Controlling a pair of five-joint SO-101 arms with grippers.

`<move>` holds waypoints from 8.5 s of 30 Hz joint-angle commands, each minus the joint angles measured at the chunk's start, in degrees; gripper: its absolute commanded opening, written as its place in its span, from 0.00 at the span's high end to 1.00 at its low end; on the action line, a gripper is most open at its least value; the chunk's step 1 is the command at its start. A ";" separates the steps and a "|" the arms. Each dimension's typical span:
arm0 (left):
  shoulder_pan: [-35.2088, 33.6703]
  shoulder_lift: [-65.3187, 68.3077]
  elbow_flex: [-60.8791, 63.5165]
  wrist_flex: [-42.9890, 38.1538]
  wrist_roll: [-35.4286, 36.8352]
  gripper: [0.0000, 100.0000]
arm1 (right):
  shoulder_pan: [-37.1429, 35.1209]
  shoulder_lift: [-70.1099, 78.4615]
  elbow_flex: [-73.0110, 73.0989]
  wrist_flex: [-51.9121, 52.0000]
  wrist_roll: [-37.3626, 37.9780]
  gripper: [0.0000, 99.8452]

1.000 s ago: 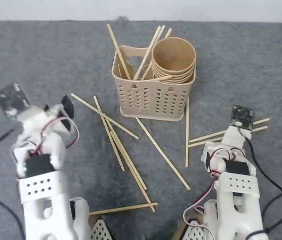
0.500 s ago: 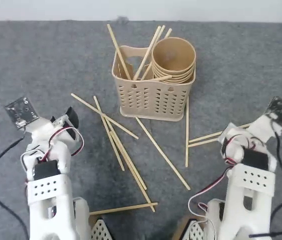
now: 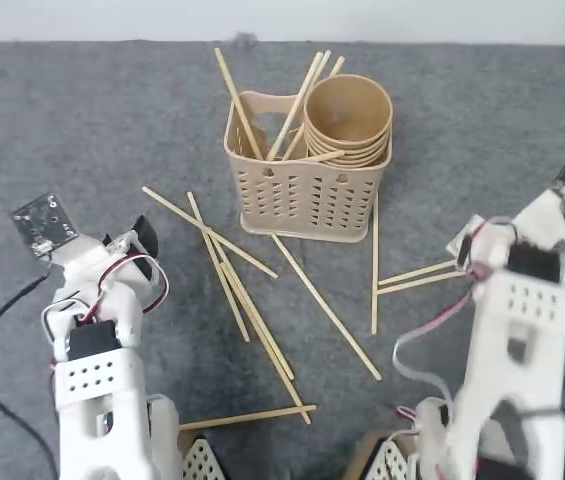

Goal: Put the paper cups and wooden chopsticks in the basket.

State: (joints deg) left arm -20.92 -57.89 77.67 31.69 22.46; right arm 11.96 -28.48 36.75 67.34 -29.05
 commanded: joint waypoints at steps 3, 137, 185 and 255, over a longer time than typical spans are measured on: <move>-0.26 -1.05 -0.57 0.00 0.70 0.80 | 0.66 15.69 -12.48 2.24 -4.66 0.79; 0.62 39.56 -23.34 -0.09 -12.40 0.80 | -34.51 13.05 -42.64 -25.10 16.44 0.91; 0.88 39.91 -23.08 0.00 -12.40 0.80 | 3.91 36.88 -18.37 -4.09 -10.20 0.93; 6.07 75.43 -69.76 27.16 18.73 0.81 | 1.45 21.41 7.56 -38.64 -6.51 0.99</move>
State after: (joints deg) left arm -15.47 13.93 14.99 57.80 39.43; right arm 13.89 -3.52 44.48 30.42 -36.97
